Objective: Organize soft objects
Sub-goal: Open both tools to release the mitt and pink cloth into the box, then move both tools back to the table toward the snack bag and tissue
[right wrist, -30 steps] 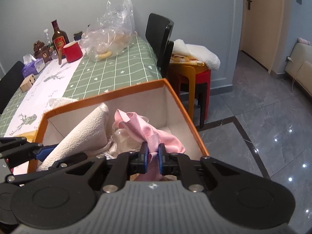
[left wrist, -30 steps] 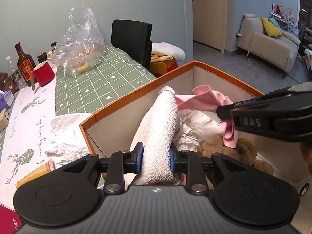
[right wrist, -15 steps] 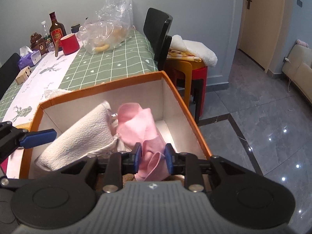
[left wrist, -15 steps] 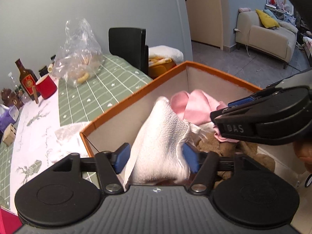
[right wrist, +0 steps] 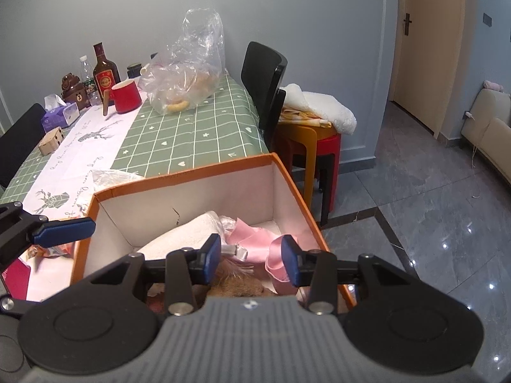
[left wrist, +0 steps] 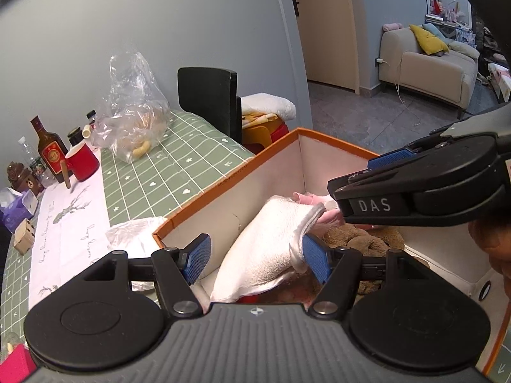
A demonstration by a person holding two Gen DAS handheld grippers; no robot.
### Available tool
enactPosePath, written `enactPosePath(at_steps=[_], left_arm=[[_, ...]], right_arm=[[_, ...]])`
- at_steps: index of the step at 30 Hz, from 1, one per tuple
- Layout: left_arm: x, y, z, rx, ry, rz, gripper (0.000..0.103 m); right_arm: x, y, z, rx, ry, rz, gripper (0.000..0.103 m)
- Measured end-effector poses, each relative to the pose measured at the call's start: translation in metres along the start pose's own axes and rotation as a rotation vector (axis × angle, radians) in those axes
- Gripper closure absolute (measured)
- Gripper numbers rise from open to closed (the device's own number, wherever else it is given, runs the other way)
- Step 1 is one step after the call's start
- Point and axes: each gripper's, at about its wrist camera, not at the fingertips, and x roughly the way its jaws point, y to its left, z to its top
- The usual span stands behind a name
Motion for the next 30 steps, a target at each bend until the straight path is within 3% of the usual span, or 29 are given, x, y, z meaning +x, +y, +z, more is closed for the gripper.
enactPosePath(at_steps=[17,30], left_arm=[[-0.05,0.036,0.001,-0.023,-0.082,0.035,0.023],[-0.094,0.106,-0.029,-0.065,-0.075,0.152,0.021]], right_arm=[[-0.044,0.02,0.002,-0.045,-0.092,0.024,0.057],[-0.072,0.057,-0.004,-0.086,-0.144,0.099,0.055]])
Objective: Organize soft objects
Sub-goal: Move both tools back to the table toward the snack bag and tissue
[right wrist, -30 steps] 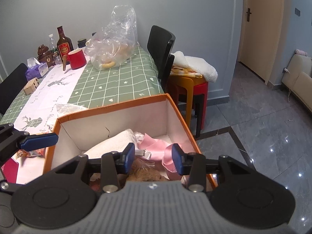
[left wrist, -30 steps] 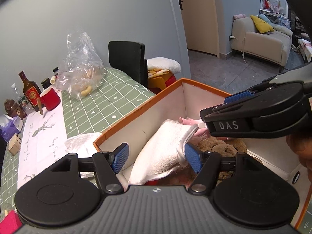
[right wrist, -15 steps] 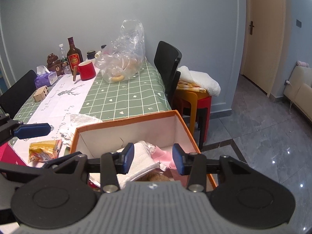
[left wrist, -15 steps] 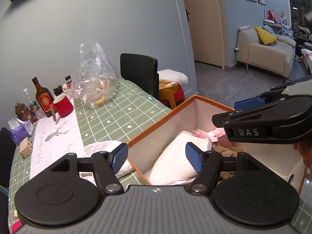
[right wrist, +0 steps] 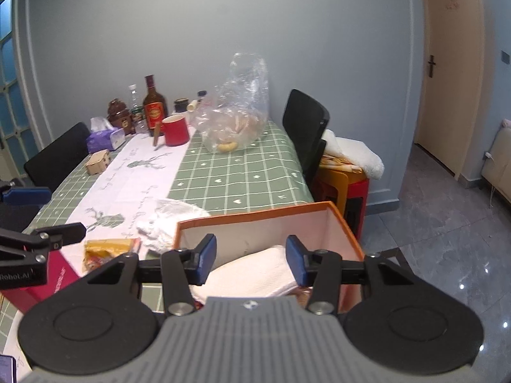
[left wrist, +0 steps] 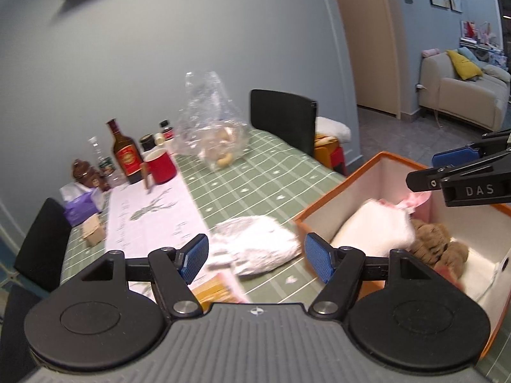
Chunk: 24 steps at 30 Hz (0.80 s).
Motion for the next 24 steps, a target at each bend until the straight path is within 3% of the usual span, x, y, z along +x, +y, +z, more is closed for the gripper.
enactPosePath(at_steps=[8,15,19,24], left_arm=[[-0.012,0.053,-0.045,-0.128,0.011,0.014,0.02],[-0.008,0.09,-0.082,-0.135,0.049,0.057,0.02],[-0.006,0.095,-0.082,-0.068,0.059,0.054,0.02],[0.004,0.092,-0.076,0.071,0.084,0.01,0.019]], right_arm=[[0.003,0.057,-0.013,-0.134,0.031,0.047,0.055],[0.01,0.105,-0.022,-0.228,0.065,0.053,0.054],[0.014,0.123,-0.014,-0.254,0.104,0.099,0.053],[0.014,0.138,-0.005,-0.378,0.122,0.123,0.048]])
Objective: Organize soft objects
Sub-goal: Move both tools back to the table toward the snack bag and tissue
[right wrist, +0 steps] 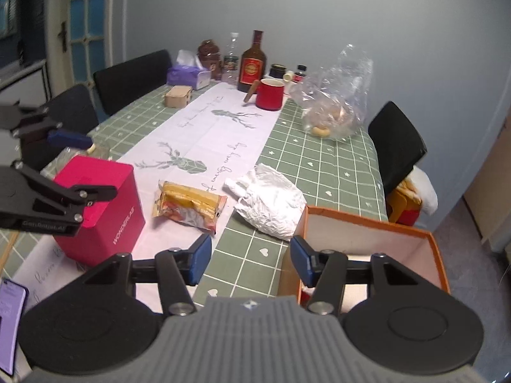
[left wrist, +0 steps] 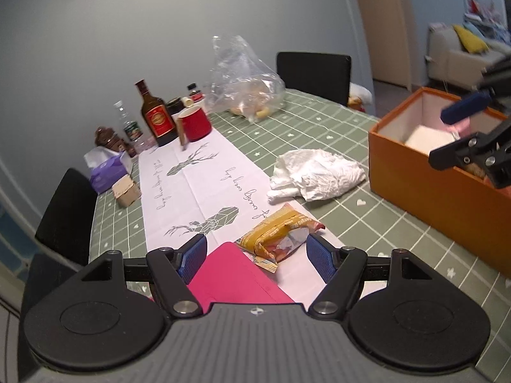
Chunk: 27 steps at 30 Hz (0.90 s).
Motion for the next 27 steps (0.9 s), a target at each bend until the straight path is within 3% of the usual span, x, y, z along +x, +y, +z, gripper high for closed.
enactPosePath(at_steps=[4,9,11,22,27], left_arm=[[0.02,-0.002,0.013,0.113,0.028,-0.02,0.019],[0.061,-0.019,0.03,0.398,0.091,-0.096,0.014],[0.08,-0.025,0.033,0.467,0.114,-0.127,0.014],[0.169,-0.032,0.031,0.645,0.299,-0.165,0.014],[0.192,-0.027,0.029,0.624,0.365,-0.206,0.014]], right_arm=[[0.01,-0.003,0.005,-0.069,0.021,-0.013,0.048],[0.017,-0.016,0.006,-0.079,0.019,0.011,0.045],[0.02,-0.021,0.004,-0.086,0.025,0.021,0.045],[0.053,-0.041,0.0,-0.149,0.069,0.024,0.043],[0.076,-0.035,0.01,-0.236,0.09,0.033,0.035]])
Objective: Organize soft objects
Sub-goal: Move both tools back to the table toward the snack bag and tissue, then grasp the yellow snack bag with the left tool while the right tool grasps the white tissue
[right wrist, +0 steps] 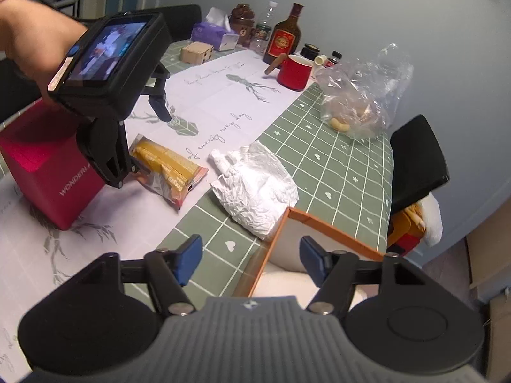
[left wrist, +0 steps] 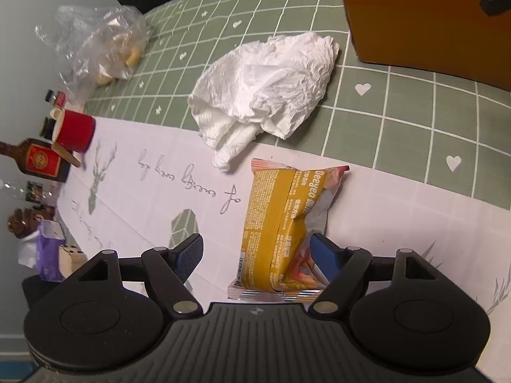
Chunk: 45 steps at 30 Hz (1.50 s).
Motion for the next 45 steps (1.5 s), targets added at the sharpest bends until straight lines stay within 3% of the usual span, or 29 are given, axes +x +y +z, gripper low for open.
enactPosePath(at_steps=[7,9,10,12,14,17,22,27,33,34,35,40,42,43,44,45], left_arm=[[0.005,0.012,0.002,-0.054,-0.036,-0.031,0.016],[0.007,0.01,0.003,-0.04,-0.043,-0.026,0.017],[0.008,0.009,0.003,-0.036,-0.043,-0.028,0.021],[0.01,0.01,0.003,-0.044,-0.045,-0.04,0.028],[0.011,0.014,0.002,-0.072,-0.049,-0.059,0.043],[0.014,0.02,0.0,-0.12,-0.051,-0.086,0.063],[0.014,0.026,-0.004,-0.187,-0.054,-0.123,0.07],[0.006,0.028,-0.009,-0.248,-0.057,-0.155,0.079],[-0.024,-0.003,-0.018,-0.247,-0.075,-0.143,0.088],[-0.031,-0.009,-0.018,-0.245,-0.086,-0.14,0.097],[-0.037,-0.017,-0.018,-0.245,-0.097,-0.14,0.098],[-0.071,-0.063,-0.016,-0.233,-0.161,-0.178,0.099],[-0.072,-0.078,-0.018,-0.23,-0.156,-0.117,0.094],[-0.074,-0.081,-0.021,-0.254,-0.158,-0.054,0.077],[-0.076,-0.081,-0.025,-0.292,-0.164,-0.027,0.052],[-0.079,-0.08,-0.032,-0.336,-0.183,-0.032,0.042]], right_arm=[[0.039,0.001,0.029,-0.134,0.032,0.014,0.035],[0.047,0.004,0.035,-0.224,0.019,0.041,0.029],[0.053,0.005,0.039,-0.27,0.022,0.048,0.023],[0.063,0.007,0.044,-0.341,0.029,0.053,0.02],[0.076,0.008,0.052,-0.378,0.073,0.051,0.02],[0.092,0.006,0.064,-0.354,0.123,0.016,0.02],[0.095,0.005,0.073,-0.281,0.093,0.038,0.02],[0.099,0.0,0.076,-0.228,0.12,0.019,0.02],[0.098,-0.02,0.073,-0.149,0.123,0.044,0.02],[0.099,-0.022,0.073,-0.153,0.121,0.056,0.02],[0.099,-0.021,0.072,-0.16,0.123,0.066,0.02],[0.114,-0.01,0.079,-0.183,0.168,0.062,0.02],[0.123,-0.006,0.085,-0.17,0.185,0.048,0.02],[0.128,-0.003,0.088,-0.156,0.193,0.044,0.02],[0.133,-0.002,0.09,-0.135,0.205,0.045,0.02],[0.139,0.0,0.093,-0.112,0.223,0.052,0.019]])
